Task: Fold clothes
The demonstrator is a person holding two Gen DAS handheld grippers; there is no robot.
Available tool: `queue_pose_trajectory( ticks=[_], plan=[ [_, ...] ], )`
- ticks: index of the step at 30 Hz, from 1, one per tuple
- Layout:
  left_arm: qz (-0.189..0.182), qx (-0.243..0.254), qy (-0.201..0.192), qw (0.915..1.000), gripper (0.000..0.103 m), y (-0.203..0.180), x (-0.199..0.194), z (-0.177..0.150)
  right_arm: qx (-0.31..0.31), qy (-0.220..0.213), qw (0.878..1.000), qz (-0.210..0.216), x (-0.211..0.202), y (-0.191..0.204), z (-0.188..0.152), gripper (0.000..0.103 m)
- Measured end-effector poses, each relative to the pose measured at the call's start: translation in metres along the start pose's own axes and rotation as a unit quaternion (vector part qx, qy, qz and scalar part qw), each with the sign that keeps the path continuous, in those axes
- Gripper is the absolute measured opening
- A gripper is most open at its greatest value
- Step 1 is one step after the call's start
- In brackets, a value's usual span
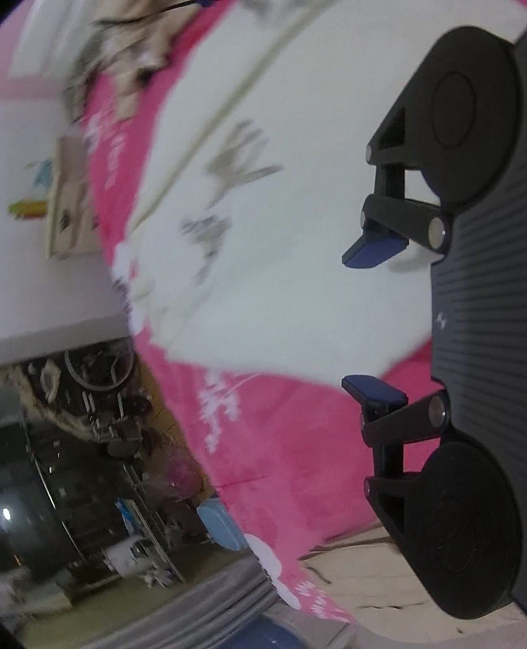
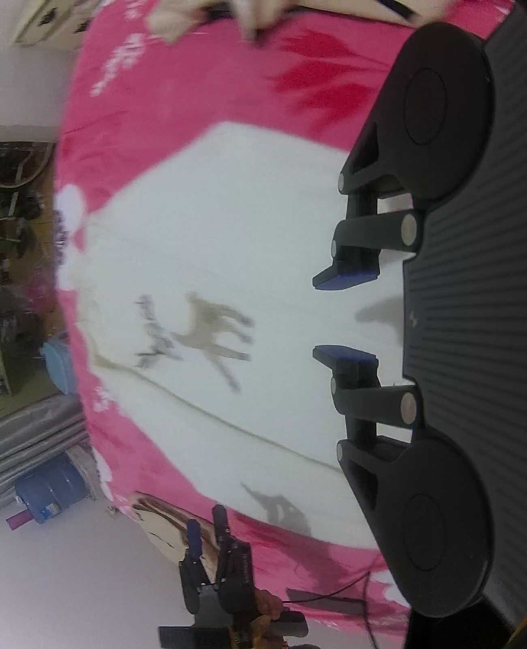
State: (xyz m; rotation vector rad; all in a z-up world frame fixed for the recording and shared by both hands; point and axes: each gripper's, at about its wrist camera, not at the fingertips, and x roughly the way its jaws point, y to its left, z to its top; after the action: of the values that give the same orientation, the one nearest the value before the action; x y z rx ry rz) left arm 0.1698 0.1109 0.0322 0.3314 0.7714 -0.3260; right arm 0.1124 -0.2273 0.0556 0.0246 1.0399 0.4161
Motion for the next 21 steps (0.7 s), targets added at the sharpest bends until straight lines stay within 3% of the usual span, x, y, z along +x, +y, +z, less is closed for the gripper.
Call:
queue_pose_trajectory(
  ticks=[5,11,15,21],
  plan=[
    [0.007,-0.044,-0.027,0.9986,0.068,0.020,0.025,0.023,-0.002,-0.014,1.000,0.002,0.015,-0.003,0.019,0.032],
    [0.014,-0.066,-0.018,0.9976,0.068,0.022,0.046,0.014,0.000,0.016,1.000,0.010,0.038,-0.008,0.006,0.032],
    [0.016,-0.068,-0.016,0.9974,0.068,0.023,0.053,0.009,0.011,0.011,1.000,0.008,0.036,-0.017,0.006,0.032],
    [-0.028,-0.109,-0.007,0.9937,0.068,0.027,0.046,0.001,0.061,-0.004,0.997,0.039,0.033,-0.030,0.010,0.032]
  ],
)
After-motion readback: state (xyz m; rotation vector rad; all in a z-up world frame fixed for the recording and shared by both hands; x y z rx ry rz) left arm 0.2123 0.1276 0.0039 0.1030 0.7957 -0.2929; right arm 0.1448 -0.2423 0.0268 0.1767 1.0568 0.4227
